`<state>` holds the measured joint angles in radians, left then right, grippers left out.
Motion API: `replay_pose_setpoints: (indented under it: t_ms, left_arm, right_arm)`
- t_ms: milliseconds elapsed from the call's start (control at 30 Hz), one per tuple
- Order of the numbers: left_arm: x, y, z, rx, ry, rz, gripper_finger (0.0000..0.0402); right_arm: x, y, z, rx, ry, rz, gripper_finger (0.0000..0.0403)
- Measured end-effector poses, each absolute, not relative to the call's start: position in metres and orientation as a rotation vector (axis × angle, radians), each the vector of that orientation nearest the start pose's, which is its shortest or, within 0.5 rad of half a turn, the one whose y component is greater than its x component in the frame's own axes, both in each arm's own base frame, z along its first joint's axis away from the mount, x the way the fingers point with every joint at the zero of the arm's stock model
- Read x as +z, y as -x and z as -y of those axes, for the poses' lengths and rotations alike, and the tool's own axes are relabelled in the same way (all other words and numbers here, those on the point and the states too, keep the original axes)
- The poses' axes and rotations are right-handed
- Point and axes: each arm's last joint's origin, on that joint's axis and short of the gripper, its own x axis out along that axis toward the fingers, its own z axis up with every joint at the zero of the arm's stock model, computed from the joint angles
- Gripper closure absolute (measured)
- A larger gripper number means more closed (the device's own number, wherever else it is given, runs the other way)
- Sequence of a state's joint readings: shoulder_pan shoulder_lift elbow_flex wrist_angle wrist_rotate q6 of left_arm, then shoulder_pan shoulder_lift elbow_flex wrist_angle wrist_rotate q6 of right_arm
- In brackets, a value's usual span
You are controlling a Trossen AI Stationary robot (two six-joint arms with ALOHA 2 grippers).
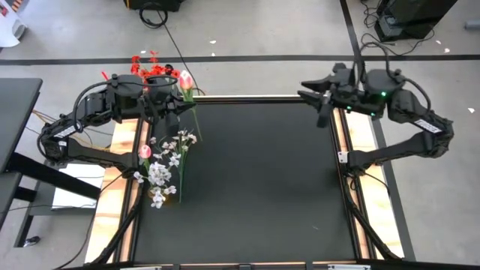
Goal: Sort flowers into vase by color
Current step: Put the pink flower into the yellow vase
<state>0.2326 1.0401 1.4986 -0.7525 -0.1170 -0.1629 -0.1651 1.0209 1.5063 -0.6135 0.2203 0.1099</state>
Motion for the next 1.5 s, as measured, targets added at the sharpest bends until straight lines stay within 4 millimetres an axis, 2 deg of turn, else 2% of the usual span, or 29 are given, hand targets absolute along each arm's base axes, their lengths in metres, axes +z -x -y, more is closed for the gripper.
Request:
replay_pose_setpoints:
  t_ms: [233, 367, 600, 733, 967, 1133, 1267, 1500]
  left_arm:
    - [0.465, -0.166, -0.044, 0.404, 0.177, -0.263, 0.0393]
    - [0.466, -0.165, -0.048, 0.455, 0.179, -0.258, 0.0393]
    - [0.463, -0.163, -0.051, 0.503, 0.204, -0.278, 0.0393]
    - [0.463, -0.153, -0.049, 0.539, 0.215, -0.286, 0.0393]
    - [0.463, -0.126, -0.043, 0.589, 0.213, -0.305, 0.0393]
    - [0.466, -0.098, -0.036, 0.590, 0.174, -0.287, 0.0393]
    - [0.469, -0.069, -0.028, 0.592, 0.133, -0.252, 0.0393]
    - [0.467, -0.003, -0.010, 0.573, 0.042, -0.250, 0.0393]
  right_arm:
    - [0.441, -0.136, 0.030, -0.399, -0.163, -0.052, 0.0239]
    - [0.424, -0.124, 0.028, -0.419, -0.178, -0.059, 0.0239]
    - [0.417, -0.112, 0.026, -0.418, -0.200, -0.040, 0.0239]
    - [0.417, -0.112, 0.026, -0.417, -0.204, -0.031, 0.0238]
    - [0.417, -0.114, 0.026, -0.418, -0.202, -0.038, 0.0238]
    - [0.416, -0.117, 0.027, -0.418, -0.201, -0.047, 0.0238]
    - [0.415, -0.119, 0.027, -0.419, -0.201, -0.054, 0.0238]
    - [0.414, -0.122, 0.028, -0.420, -0.200, -0.064, 0.0238]
